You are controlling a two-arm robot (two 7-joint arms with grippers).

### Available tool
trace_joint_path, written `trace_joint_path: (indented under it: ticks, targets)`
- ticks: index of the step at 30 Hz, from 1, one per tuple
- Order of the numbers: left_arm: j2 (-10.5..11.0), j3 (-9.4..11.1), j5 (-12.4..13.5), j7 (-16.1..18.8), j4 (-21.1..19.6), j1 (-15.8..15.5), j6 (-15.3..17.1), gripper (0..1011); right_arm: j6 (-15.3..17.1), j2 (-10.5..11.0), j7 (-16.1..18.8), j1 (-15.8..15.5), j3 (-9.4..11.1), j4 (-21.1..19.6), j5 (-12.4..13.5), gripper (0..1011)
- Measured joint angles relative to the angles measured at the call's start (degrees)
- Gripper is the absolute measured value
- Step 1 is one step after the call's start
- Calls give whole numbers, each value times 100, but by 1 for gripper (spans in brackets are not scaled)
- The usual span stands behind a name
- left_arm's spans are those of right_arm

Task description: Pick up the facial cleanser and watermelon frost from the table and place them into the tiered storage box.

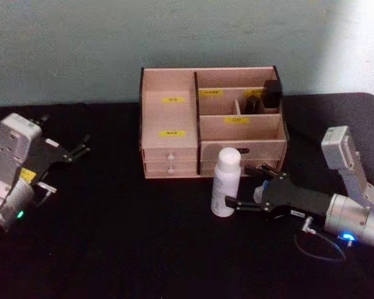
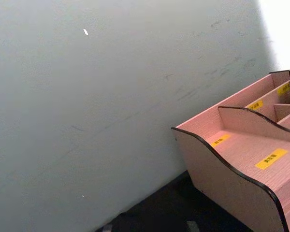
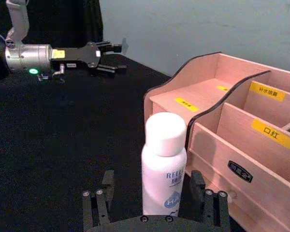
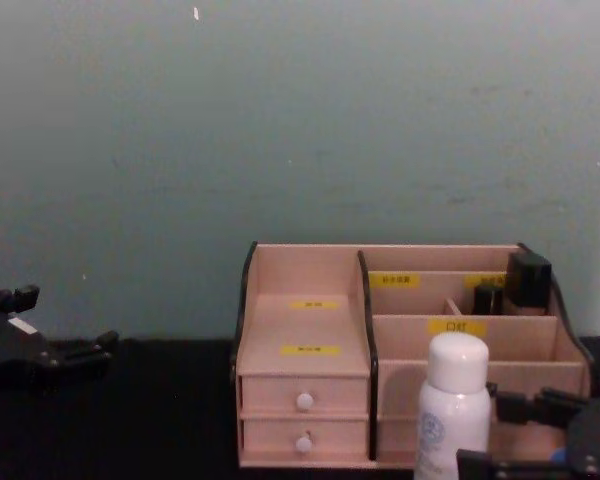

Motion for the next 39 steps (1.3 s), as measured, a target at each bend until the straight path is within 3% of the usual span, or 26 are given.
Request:
trace_joint_path:
  ticks: [18, 39]
  targets:
    - [0, 0, 0, 0, 0, 0, 0, 1001, -77, -333, 216, 495, -243, 660, -40, 1002]
    - [0, 0, 0, 0, 0, 0, 0, 1001, -102, -599, 146, 720, -326, 1074, -28, 1000]
